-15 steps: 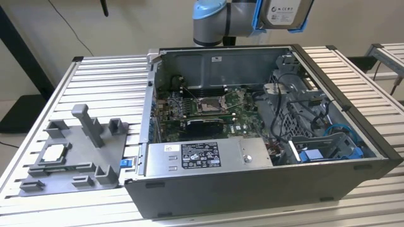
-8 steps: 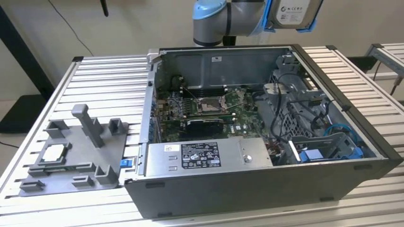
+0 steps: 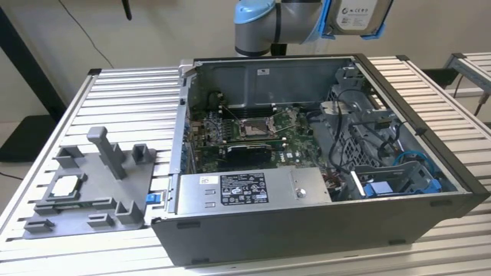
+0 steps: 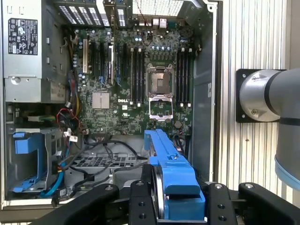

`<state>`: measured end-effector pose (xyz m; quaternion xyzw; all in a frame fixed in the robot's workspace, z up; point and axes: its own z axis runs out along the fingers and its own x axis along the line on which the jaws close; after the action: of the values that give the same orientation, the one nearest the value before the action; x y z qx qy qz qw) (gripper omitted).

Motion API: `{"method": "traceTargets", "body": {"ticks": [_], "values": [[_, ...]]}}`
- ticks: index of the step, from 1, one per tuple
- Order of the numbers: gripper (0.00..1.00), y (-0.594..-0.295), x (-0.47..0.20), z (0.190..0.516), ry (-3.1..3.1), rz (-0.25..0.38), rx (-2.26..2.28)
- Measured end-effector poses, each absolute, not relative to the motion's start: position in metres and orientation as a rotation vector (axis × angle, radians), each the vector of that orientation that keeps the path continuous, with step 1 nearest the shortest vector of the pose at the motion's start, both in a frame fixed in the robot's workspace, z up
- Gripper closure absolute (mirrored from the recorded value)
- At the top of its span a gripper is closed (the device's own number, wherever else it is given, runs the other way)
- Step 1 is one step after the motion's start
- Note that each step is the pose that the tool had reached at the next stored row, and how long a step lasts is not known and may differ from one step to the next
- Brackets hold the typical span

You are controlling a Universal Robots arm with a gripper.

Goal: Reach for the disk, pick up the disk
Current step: 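Pick up the disk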

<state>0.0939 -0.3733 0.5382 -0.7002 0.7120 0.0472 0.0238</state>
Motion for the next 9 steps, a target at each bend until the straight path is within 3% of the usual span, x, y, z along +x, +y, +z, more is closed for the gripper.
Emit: {"method": "traceTargets", "body": {"ticks": [9], "values": [[1.0, -0.3767, 0.094, 0.5382, 2.203, 0.146, -2.167]]}}
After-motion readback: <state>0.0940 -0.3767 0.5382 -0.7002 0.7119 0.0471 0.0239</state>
